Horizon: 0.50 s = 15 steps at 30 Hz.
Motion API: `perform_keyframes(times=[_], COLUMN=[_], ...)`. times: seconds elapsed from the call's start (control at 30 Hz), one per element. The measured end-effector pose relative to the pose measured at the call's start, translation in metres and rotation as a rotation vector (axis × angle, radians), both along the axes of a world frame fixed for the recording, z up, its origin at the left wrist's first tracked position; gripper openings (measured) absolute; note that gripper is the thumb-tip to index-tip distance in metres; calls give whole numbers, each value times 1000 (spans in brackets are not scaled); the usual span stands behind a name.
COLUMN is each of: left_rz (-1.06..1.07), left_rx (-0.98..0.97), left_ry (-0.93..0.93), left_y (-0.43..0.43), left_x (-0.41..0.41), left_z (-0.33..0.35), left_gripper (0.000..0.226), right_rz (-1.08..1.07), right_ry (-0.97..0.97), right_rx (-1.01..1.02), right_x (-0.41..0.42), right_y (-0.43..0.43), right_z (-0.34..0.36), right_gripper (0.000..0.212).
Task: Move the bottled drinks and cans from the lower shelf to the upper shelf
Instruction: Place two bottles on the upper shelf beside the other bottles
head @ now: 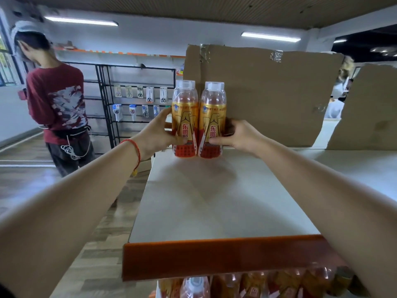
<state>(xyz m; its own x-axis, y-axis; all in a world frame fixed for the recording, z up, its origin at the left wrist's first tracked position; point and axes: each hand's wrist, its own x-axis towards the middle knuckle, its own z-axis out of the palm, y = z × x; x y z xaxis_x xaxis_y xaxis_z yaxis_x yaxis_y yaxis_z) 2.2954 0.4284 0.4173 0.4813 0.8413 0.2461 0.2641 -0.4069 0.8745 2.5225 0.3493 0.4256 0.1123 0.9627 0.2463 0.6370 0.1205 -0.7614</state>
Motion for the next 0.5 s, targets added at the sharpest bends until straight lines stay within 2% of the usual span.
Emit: perform_keyframes(times=[0.23,0.37,0.5], left_rz=[46,121,195], left_rx=[-15,-27,-65], left_ry=[-17,-48,-221], left_y=[-22,-55,-102], left_x=[-9,-24,-51], left_z=[-9,-8,-8], left_gripper=[96,86,68], right_rz=[-170,-164,-190], right_ry=[-86,-72,39], right_rx=[-25,-1,172], right_x=[3,2,-1], right_y=[-43,-81,-130], right_z=[5,8,11], right_gripper=[72,56,46])
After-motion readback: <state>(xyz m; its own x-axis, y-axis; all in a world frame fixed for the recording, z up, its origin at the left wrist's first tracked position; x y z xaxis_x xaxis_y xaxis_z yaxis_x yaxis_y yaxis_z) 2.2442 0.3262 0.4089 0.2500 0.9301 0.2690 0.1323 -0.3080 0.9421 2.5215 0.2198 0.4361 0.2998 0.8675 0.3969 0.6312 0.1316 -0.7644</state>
